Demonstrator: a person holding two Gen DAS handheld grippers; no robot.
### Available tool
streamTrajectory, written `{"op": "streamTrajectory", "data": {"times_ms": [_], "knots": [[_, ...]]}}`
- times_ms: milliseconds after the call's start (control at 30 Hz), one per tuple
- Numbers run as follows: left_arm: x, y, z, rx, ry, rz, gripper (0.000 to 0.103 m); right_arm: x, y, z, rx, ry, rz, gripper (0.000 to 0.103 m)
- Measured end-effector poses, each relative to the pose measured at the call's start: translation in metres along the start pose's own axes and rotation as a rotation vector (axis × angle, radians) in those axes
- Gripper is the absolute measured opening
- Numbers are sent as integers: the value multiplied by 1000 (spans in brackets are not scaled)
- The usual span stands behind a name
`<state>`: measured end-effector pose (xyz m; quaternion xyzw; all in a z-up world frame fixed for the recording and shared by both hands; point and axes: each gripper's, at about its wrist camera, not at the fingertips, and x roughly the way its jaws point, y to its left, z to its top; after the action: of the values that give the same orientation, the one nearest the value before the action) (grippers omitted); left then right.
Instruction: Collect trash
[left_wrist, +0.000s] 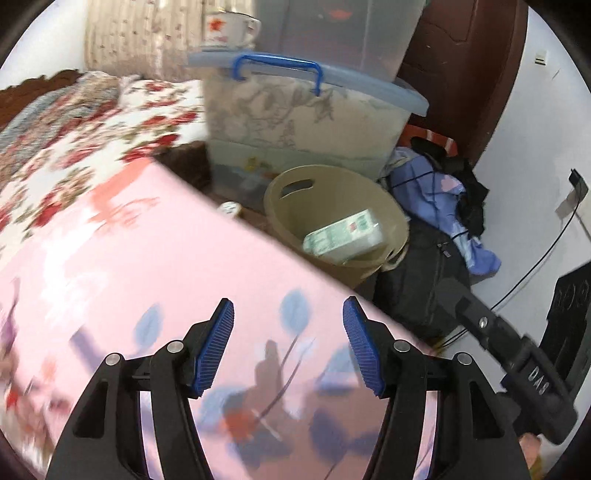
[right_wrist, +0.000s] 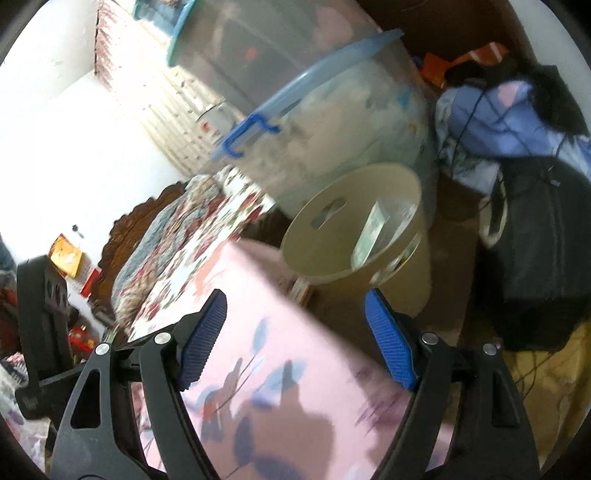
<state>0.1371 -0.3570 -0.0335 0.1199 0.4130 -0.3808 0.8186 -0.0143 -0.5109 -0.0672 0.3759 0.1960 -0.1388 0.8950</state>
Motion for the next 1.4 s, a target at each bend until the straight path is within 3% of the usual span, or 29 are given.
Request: {"op": "streamTrajectory", "data": {"times_ms": [267,467,800,1167,1300,1400], "knots": [[-65,45,-73,-105,-29,124,60,-15,56,-53,-104,75,52,78],[-121,77,-120,-179,-98,210,65,-28,100,-92,-197,130,84,78],[-175,109,-178,-216,-177,333,67,-54,153,-151,-337,166,73,78],[-209,128,-207,-261,-248,385,71,-77,183,-178,-390,150,67,84],[-216,140,-216,-292,-246,378,74,-73,193,-188,-426,181,73,84],[-226,159,-228,-335,-279,427,80,-68,200,-198,-452,211,80,85]]}}
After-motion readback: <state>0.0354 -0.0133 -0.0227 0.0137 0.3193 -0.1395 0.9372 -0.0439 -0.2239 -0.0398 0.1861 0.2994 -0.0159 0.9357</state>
